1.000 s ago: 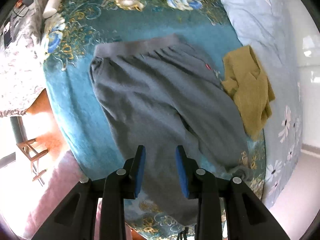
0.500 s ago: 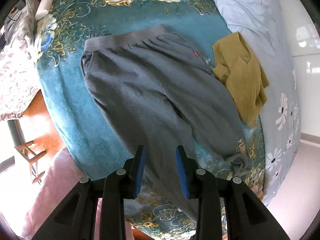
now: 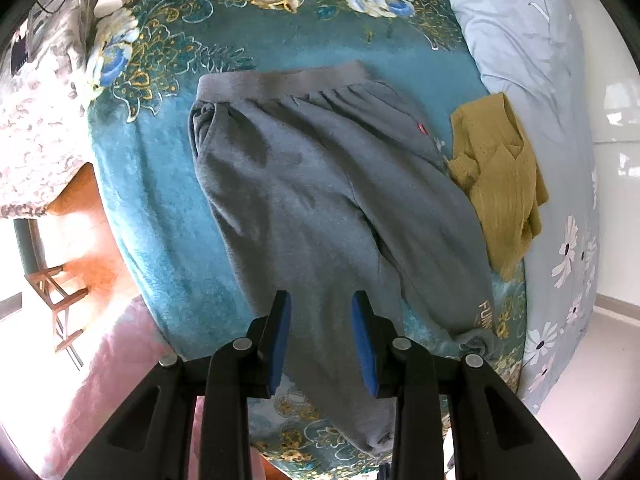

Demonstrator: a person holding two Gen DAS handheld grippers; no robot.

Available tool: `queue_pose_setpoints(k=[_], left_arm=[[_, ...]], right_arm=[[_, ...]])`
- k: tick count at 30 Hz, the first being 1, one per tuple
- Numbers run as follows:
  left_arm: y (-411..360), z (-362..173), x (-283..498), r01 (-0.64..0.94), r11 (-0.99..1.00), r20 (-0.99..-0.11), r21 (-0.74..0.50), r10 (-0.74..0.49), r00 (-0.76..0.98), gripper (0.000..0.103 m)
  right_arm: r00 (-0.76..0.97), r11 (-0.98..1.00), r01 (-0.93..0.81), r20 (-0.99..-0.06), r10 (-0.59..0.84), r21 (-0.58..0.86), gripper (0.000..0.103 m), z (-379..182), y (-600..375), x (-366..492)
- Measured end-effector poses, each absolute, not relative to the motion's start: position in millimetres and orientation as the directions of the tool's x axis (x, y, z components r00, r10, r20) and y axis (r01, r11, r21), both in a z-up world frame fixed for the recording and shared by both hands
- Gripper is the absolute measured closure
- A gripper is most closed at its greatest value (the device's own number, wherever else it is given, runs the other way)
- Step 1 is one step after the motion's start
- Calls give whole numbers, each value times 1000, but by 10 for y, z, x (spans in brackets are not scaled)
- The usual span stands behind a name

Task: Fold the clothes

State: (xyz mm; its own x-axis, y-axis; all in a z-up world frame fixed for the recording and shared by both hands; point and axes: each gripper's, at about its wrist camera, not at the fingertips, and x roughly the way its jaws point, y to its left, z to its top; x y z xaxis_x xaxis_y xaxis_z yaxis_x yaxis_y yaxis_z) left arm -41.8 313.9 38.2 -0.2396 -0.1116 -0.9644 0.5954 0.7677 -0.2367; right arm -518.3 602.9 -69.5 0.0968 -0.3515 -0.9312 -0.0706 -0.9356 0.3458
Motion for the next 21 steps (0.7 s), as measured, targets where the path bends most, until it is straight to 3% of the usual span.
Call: queue_pose_setpoints(k=[7,9,11,21], left_arm=[[2985,25,-367,582,770,-949,-263,-97,-301,63],[2893,-125,-438,583,770,-945,-258,-76,-318,63],[2802,-274,-510,584,771,-940,-253,-54,-336,63],[2365,-984,-863,596,771,-912,-225,48,-407,63]], right_arm=[[182,-898,9,-883,-432,441,94,-645,5487,-5020],[235,-892,0,-867,-440,453,79,-746,5305,-4881],[269,-895,-26,-859,-436,446,73,-858,5149,-4779],[282,-941,-156,-899,-335,301,73,-1226,4946,-4808]])
